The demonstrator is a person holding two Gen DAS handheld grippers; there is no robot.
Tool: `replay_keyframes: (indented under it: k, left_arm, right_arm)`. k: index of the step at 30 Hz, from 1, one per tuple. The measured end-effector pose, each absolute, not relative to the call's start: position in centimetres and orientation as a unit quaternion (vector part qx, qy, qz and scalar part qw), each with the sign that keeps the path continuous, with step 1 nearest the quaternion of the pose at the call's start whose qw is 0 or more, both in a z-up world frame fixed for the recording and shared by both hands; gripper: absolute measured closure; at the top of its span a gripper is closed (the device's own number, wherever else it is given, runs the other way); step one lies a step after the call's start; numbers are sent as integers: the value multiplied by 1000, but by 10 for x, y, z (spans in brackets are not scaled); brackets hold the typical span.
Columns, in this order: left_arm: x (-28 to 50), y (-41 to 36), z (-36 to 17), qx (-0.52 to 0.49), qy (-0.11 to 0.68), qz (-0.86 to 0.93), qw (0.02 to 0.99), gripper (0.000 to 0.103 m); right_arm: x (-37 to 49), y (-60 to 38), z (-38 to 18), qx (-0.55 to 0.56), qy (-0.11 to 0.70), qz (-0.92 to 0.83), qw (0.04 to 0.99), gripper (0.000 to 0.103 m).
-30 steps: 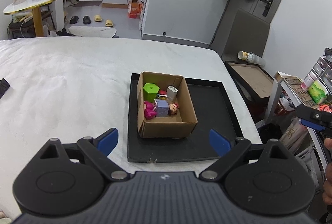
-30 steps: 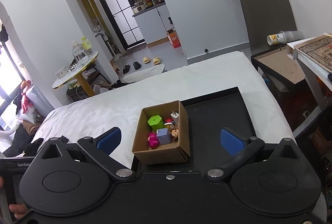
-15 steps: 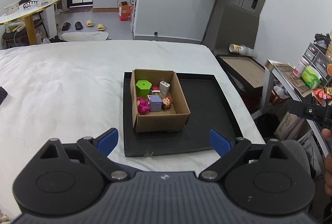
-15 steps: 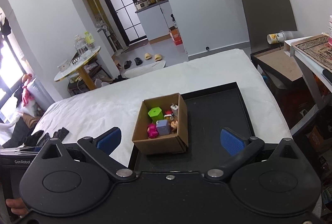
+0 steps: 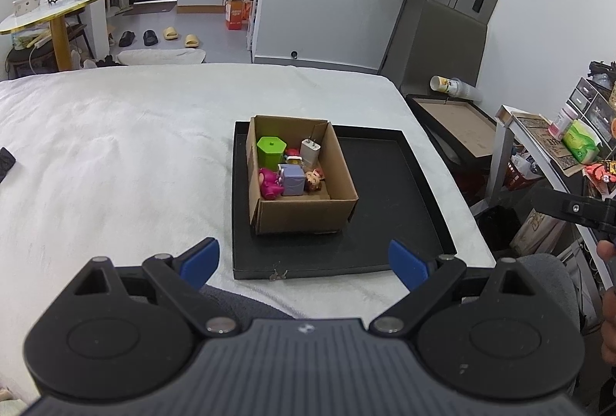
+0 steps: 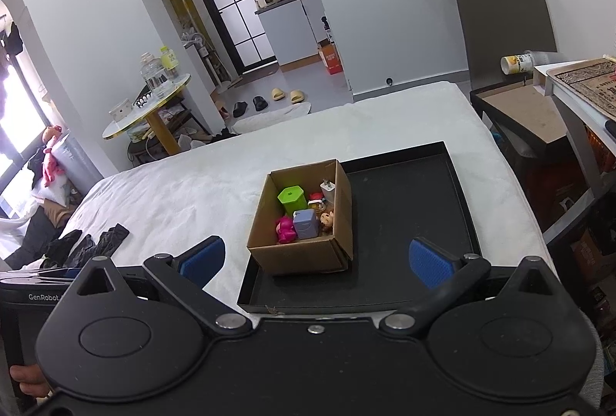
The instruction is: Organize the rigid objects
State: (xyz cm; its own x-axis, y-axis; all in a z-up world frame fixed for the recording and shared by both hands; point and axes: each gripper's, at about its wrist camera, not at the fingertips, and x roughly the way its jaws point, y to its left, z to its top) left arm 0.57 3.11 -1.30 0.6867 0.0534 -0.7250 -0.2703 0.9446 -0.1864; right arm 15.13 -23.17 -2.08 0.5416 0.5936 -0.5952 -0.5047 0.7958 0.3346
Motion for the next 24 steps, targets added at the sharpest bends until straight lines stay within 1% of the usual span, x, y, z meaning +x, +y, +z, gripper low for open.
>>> replay_keyframes:
  k: [24]
  left_arm:
    - [6,36,-15,-147,389,90,905,9]
  right_arm:
    - [152,-225,-27,48,376,314,870,0]
